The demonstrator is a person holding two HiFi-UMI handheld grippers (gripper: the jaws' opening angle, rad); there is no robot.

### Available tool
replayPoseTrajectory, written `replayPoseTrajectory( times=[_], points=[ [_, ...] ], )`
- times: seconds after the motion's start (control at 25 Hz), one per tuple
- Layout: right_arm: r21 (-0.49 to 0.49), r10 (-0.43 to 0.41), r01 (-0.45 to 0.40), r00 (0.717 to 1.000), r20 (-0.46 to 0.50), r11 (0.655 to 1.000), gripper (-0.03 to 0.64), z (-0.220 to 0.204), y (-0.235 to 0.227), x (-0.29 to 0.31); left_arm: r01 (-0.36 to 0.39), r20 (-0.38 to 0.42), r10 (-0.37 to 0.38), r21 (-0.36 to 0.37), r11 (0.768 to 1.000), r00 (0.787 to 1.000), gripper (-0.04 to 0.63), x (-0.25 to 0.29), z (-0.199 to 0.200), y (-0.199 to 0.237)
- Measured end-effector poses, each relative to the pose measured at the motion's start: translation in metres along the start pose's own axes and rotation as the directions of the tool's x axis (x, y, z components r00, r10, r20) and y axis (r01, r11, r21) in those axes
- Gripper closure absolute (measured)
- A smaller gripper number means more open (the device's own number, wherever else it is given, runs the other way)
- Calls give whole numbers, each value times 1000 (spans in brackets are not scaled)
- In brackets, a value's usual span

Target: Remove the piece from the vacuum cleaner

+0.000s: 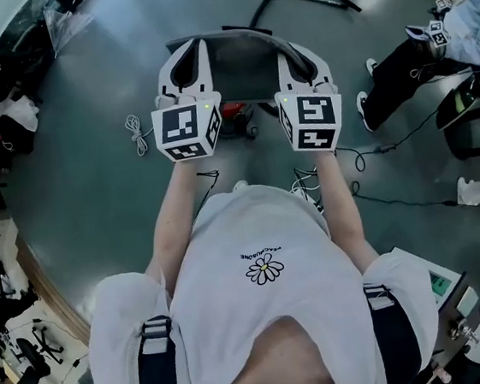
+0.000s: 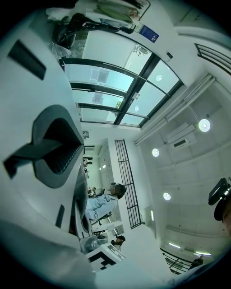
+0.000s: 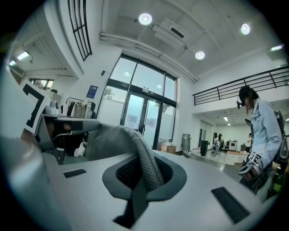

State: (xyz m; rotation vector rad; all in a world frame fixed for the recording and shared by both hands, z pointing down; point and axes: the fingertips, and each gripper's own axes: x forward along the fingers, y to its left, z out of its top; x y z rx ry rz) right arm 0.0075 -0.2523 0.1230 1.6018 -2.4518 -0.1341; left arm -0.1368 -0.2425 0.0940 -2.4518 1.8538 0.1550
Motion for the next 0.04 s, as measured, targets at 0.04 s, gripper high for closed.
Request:
replayPoseTrajectory(
  times=[0.04],
  points=[
    [0,-4,4,1000,-3,1000,594,3,-7,-5,4,1,-4,-2,1000,1000,591,2,5,-8]
  ],
)
